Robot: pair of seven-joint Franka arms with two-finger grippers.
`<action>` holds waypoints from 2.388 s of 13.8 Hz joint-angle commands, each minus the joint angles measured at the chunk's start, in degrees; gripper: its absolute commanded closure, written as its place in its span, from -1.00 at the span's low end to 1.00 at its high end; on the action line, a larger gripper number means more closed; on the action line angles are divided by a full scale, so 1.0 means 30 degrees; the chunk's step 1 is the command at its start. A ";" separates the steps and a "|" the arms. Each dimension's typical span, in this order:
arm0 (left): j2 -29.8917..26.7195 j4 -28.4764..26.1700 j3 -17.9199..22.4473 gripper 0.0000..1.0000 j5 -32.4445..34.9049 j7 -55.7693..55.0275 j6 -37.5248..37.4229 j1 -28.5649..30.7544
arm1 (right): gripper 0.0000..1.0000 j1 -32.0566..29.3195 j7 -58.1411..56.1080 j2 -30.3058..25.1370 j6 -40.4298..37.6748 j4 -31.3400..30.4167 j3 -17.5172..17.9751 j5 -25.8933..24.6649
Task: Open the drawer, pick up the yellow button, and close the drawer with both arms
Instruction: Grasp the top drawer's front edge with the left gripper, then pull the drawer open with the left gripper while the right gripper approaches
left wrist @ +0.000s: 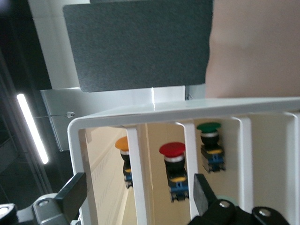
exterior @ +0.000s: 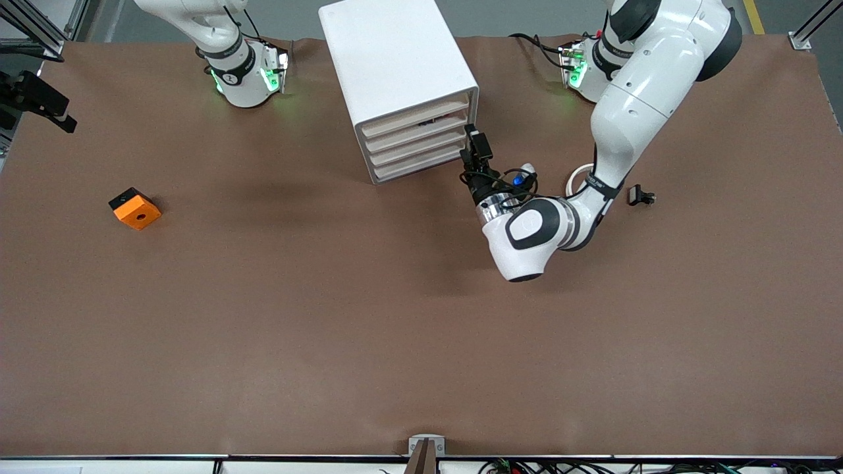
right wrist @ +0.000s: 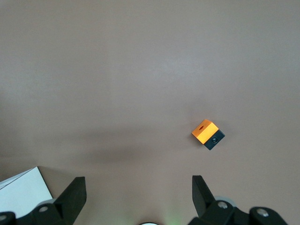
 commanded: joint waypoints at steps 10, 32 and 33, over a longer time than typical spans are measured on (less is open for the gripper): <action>-0.0004 -0.0796 -0.0255 -0.15 -0.0336 -0.0948 -0.1373 -0.0954 | -1.00 -0.0003 0.0309 0.0070 -0.0040 0.0149 0.0015 0.0103; -0.0092 -0.1324 -0.0284 0.80 -0.0336 -0.0948 -0.1607 -0.2302 | -1.00 -0.0090 0.0017 0.5076 0.0311 0.1848 -0.0015 -0.0160; -0.0092 -0.1265 -0.0284 0.80 -0.0336 -0.0948 -0.1607 -0.2273 | -1.00 -0.0177 0.0016 0.5138 0.0341 0.1877 -0.0015 -0.0102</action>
